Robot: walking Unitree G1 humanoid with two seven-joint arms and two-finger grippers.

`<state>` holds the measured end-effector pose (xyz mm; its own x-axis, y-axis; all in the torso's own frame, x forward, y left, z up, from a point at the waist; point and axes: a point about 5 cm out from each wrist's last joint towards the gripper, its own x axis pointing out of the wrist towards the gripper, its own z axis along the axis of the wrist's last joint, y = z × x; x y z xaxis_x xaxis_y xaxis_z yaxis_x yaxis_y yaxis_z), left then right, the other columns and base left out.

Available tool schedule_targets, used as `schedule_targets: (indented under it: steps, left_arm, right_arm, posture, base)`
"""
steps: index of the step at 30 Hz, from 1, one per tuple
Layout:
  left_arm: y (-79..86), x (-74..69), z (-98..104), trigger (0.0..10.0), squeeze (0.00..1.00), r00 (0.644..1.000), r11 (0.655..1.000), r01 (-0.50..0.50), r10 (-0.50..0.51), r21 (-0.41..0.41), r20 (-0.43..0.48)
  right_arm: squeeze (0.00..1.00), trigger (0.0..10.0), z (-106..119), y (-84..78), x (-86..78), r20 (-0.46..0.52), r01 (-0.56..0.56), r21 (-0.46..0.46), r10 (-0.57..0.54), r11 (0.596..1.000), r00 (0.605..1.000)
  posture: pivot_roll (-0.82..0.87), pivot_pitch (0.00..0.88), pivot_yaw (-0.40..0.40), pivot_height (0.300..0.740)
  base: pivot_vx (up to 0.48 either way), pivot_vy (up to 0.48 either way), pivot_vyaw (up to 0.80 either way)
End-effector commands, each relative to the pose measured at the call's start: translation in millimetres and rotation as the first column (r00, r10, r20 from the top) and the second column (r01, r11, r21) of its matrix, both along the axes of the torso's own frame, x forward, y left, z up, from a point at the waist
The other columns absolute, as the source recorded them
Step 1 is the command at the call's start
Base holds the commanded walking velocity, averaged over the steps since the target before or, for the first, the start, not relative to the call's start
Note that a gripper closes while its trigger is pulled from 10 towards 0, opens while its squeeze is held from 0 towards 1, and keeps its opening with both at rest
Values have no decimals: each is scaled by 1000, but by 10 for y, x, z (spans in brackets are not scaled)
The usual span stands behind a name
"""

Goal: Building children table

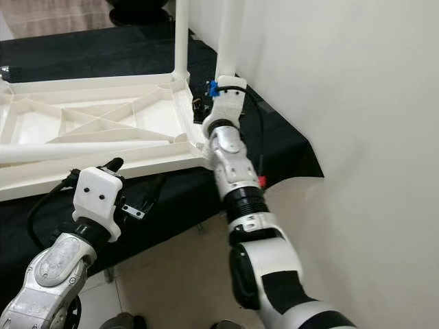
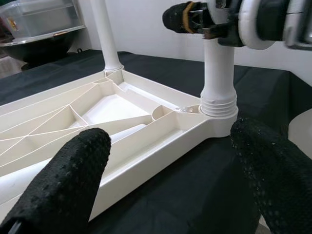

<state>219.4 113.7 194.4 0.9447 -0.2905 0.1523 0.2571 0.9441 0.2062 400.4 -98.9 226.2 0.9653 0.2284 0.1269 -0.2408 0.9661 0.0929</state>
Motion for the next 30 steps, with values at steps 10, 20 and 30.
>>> schedule_targets:
  steps: [10, 20, 30]
  left_arm:
    - [-31, 27, -6, 10000, 0, 1000, 1000, 8, -8, -4, 2]
    - [-17, 23, 15, 10000, 0, 1000, 1000, 4, -4, -2, 10]
    - [-15, 5, 8, 10000, 0, 1000, 1000, 6, -6, -1, 6]
  right_arm:
    - [0, 10000, -161, -120, -161, -62, -694, -60, 692, 717, 720]
    - [0, 10000, -108, 108, -248, -62, -862, -22, 860, 506, 506]
    - [0, 0, -103, 404, -200, 16, -817, 62, 818, 573, 575]
  posture:
    - [74, 88, -101, 740]
    - [90, 86, -108, 740]
    - [91, 90, -110, 740]
  base:
    - [0, 0, 0]
    - [0, 0, 0]
    - [0, 0, 0]
